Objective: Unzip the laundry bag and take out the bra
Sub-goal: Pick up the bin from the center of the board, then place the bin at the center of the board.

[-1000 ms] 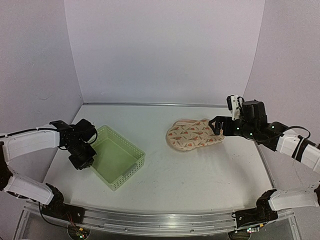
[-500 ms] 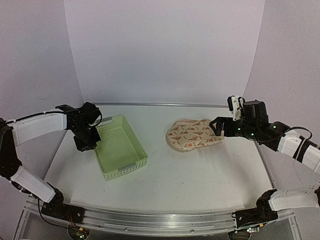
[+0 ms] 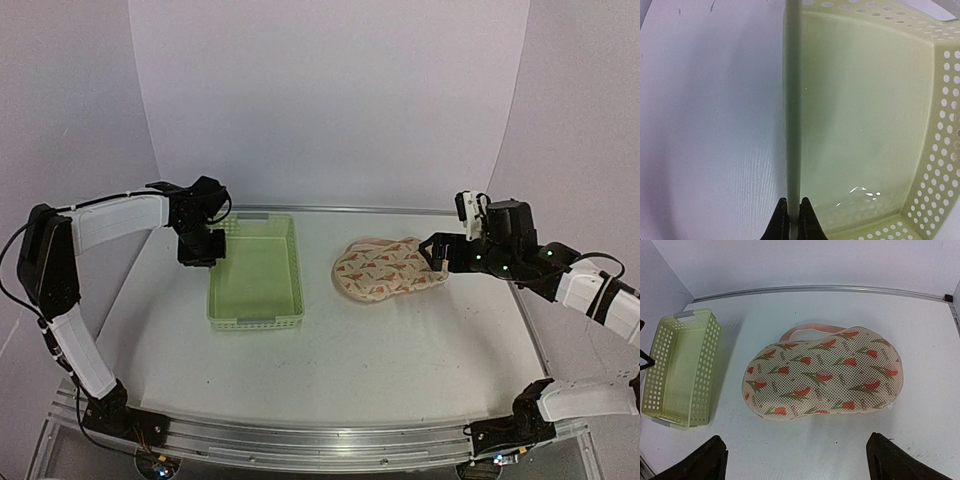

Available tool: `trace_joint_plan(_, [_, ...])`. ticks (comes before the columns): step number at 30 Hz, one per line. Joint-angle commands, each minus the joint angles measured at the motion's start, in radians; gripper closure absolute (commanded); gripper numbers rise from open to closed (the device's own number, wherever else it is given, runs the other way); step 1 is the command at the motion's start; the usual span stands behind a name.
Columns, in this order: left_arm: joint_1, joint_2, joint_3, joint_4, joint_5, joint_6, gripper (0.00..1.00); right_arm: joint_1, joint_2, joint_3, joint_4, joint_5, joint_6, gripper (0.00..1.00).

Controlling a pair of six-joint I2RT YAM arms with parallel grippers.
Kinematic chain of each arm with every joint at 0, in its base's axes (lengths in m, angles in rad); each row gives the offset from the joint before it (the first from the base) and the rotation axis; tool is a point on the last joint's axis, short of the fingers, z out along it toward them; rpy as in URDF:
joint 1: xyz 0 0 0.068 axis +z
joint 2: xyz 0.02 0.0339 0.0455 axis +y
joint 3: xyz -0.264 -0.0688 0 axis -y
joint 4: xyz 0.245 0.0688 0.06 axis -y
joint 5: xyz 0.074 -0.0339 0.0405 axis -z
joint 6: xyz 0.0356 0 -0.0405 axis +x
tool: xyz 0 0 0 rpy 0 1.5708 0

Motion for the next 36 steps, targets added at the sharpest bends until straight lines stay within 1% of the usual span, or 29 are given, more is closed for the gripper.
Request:
trace_joint_plan(1, [0.005,0.060,0.127,0.043,0.004,0.093,1.00,0.003,-0.010,0.044,0.010,-0.008,0.012,0.02])
trace_joint_plan(3, [0.004,0.099,0.168,0.044,0.032,0.111,1.00,0.005,-0.014,0.040,0.008,-0.008,0.012,0.02])
trace_joint_plan(10, [0.004,0.209,0.264,0.047,0.054,0.132,1.00,0.004,0.001,0.042,0.008,-0.013,0.022,0.02])
trace_joint_plan(16, [0.005,0.263,0.291,0.046,0.031,0.143,0.99,0.003,-0.002,0.036,0.006,-0.010,0.018,0.02])
trace_joint_plan(22, [0.011,0.283,0.285,0.040,-0.003,0.167,0.87,0.003,0.011,0.034,0.006,-0.010,0.020,0.02])
trace_joint_plan(32, [0.020,0.263,0.292,0.032,-0.042,0.188,0.77,0.004,0.016,0.036,0.005,-0.006,0.026,0.02])
trace_joint_plan(36, [0.020,0.214,0.311,0.031,-0.045,0.202,0.64,0.003,0.015,0.040,-0.001,0.036,0.027,0.02])
